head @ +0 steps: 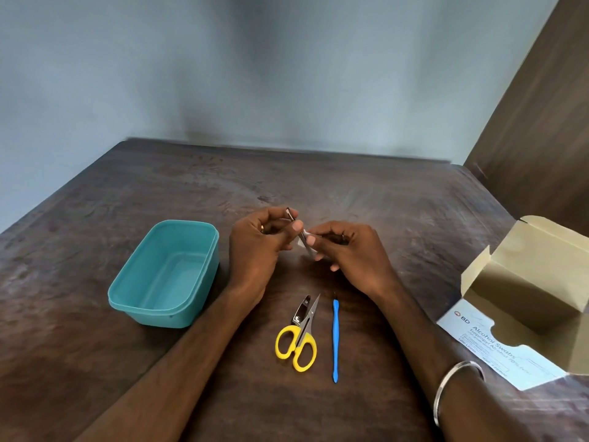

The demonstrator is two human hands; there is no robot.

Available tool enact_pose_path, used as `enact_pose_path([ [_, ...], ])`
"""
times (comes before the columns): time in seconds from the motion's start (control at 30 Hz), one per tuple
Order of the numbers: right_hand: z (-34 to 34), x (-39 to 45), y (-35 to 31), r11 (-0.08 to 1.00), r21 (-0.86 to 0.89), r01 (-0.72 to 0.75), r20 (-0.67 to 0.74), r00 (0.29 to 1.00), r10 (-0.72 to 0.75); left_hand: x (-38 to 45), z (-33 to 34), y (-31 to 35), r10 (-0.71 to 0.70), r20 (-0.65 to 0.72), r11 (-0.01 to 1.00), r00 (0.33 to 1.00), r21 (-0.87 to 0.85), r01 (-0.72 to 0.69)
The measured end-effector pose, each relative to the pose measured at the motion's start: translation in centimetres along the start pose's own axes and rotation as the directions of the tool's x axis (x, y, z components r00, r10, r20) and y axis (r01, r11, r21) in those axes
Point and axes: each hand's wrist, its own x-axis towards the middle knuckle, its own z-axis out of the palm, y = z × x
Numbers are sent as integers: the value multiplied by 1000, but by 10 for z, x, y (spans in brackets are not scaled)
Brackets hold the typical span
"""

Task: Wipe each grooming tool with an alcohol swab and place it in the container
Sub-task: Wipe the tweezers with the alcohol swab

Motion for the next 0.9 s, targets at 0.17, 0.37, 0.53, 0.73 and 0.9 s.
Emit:
enact_pose_path([
  [0.17, -3, 0, -4, 993, 109, -46, 33, 999, 43, 0, -1, 3, 43, -37, 998, 998, 54, -41],
  [0.37, -9, 0, -3, 979, 186, -81, 73, 995, 69, -2, -1, 5, 34, 5, 999, 999, 13, -34],
  [0.53, -14, 1, 3, 979, 193, -70, 97, 994, 52, -3, -2, 6, 25, 48, 999, 999, -47, -22],
  [0.73, -12, 3, 7, 986, 159, -54, 99, 994, 38, -6, 0, 8, 11, 69, 998, 998, -68, -7],
  [0.9, -8, 3, 8, 997, 76, -1, 113, 994, -8, -6, 0, 7, 9, 47, 998, 999, -57, -6],
])
